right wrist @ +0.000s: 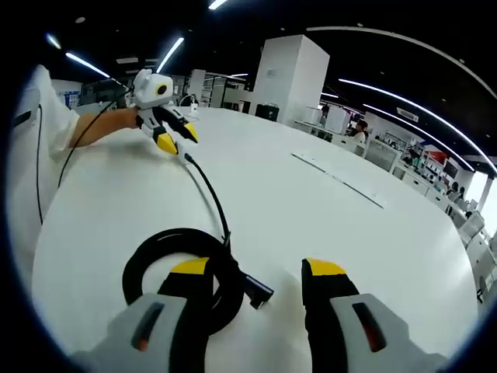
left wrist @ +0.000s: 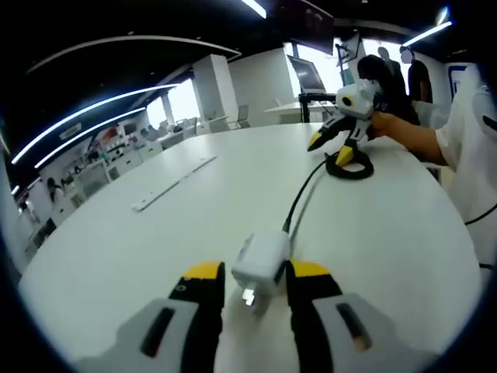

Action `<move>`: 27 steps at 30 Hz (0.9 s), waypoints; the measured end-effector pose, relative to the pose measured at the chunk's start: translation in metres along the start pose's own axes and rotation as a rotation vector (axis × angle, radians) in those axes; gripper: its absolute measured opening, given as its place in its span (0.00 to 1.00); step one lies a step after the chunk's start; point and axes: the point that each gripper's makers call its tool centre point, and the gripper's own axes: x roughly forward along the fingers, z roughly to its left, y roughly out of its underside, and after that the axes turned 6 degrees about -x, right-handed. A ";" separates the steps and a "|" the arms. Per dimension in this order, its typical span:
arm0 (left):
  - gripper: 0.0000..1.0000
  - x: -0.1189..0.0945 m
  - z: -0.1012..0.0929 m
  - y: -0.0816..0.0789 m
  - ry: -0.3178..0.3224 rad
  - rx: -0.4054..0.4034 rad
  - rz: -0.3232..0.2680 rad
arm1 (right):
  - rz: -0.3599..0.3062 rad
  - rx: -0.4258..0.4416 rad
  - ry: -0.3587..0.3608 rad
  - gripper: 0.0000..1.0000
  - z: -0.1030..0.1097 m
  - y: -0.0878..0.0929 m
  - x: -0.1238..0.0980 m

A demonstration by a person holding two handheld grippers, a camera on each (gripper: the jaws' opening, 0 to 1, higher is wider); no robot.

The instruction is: Plug the desk Type‑C cable into the charger adapter.

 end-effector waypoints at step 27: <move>0.31 0.018 0.050 -0.004 -0.069 -0.024 0.012 | 0.038 -0.014 0.064 0.46 -0.044 -0.005 0.029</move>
